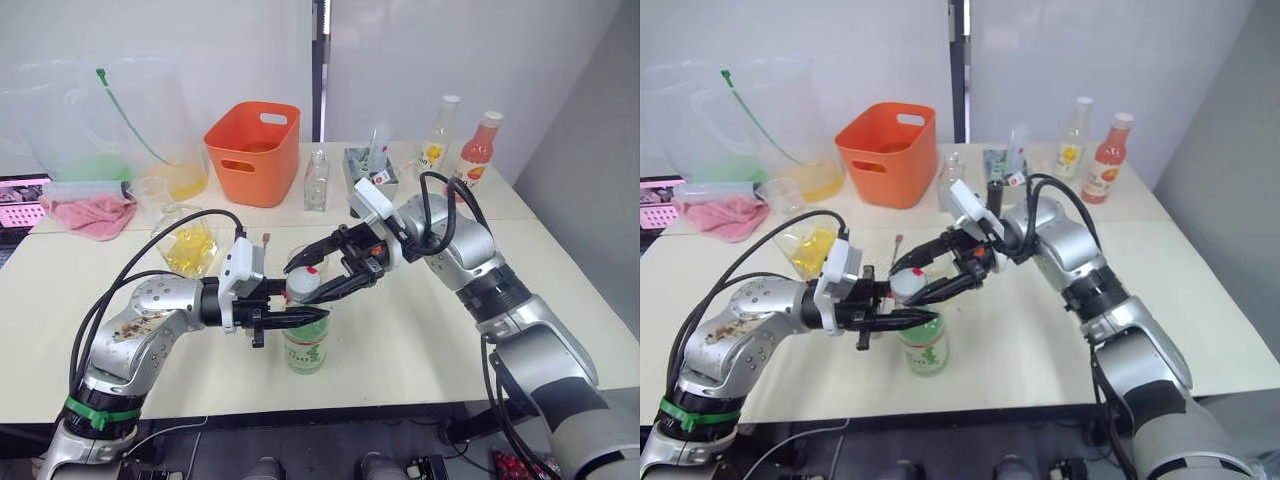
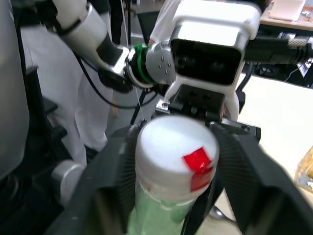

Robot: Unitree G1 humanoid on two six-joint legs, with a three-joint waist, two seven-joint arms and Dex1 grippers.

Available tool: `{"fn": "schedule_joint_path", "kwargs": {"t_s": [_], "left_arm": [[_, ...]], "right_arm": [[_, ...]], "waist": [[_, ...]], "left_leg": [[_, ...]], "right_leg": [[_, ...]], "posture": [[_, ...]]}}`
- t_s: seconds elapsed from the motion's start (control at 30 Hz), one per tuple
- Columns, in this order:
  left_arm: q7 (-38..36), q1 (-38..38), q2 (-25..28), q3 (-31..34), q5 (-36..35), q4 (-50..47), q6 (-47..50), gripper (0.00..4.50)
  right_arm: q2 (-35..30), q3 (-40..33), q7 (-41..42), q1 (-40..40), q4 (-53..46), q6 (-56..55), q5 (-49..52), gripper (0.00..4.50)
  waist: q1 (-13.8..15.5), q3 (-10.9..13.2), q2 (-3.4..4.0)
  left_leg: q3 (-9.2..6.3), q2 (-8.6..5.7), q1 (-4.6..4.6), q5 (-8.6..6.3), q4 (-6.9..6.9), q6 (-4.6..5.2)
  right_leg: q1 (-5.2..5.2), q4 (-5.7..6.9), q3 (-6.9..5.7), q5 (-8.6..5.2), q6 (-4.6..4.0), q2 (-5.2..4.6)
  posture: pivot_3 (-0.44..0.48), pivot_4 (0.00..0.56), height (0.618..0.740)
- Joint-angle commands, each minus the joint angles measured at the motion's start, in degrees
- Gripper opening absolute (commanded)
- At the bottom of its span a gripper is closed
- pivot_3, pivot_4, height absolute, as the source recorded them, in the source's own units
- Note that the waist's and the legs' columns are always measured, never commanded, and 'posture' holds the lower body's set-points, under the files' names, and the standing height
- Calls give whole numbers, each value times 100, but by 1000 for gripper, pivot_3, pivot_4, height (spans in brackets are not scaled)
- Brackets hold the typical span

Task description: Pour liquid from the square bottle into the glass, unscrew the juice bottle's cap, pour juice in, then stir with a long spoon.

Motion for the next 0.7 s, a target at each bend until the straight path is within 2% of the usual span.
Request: {"fn": "schedule_joint_path", "kwargs": {"t_s": [0.03, 0.1, 0.23, 0.47, 0.6, 0.7], "left_arm": [[144, 53, 55, 147, -122, -215, 49, 1366], [193, 71, 61, 149, -161, -240, 57, 1366], [224, 74, 43, 110, -175, -208, 22, 1366], [166, -160, -172, -142, -120, 97, -92, 1366], [33, -352, -348, -264, -84, 378, -138, 1366], [-23, -480, -460, -331, -19, 534, -176, 1366]], "right_arm": [[-165, -140, 244, -161, 82, -241, 109, 4091], [-291, -434, 244, -10, -9, -113, 55, 4453], [-708, -1227, -429, 682, -1062, 852, 244, 4453], [-983, -2422, -2808, 2398, -3921, 2633, 964, 4453], [-711, -2719, -4509, 3036, -5023, 3466, 1203, 4453], [-429, -2714, -5242, 3166, -5445, 3783, 1240, 4453]], "waist": [[6, 0, 0], [10, 0, 0], [54, 0, 0], [64, 0, 1], [132, 0, 0], [180, 0, 0]], "left_leg": [[0, -2, -1, 0, 0, 0], [0, -2, -5, 0, 0, 0], [-2, -6, -10, -1, -4, 0], [-3, -8, -7, -2, -9, 1], [-1, -11, -13, -1, -1, 1], [-1, -11, -13, -1, 7, 0]], "right_leg": [[-1, 0, 0, 0, 0, -1], [-2, -2, 0, 0, 0, -2], [-3, -5, 0, 0, 0, -4], [-4, -3, 1, 0, 0, -4], [5, -22, 3, -1, 2, -6], [10, -22, 3, -1, 2, -5]], "posture": [[0, 150, 740], [0, 150, 740], [0, 150, 740], [0, 150, 740], [0, 150, 740], [0, 150, 740]]}}
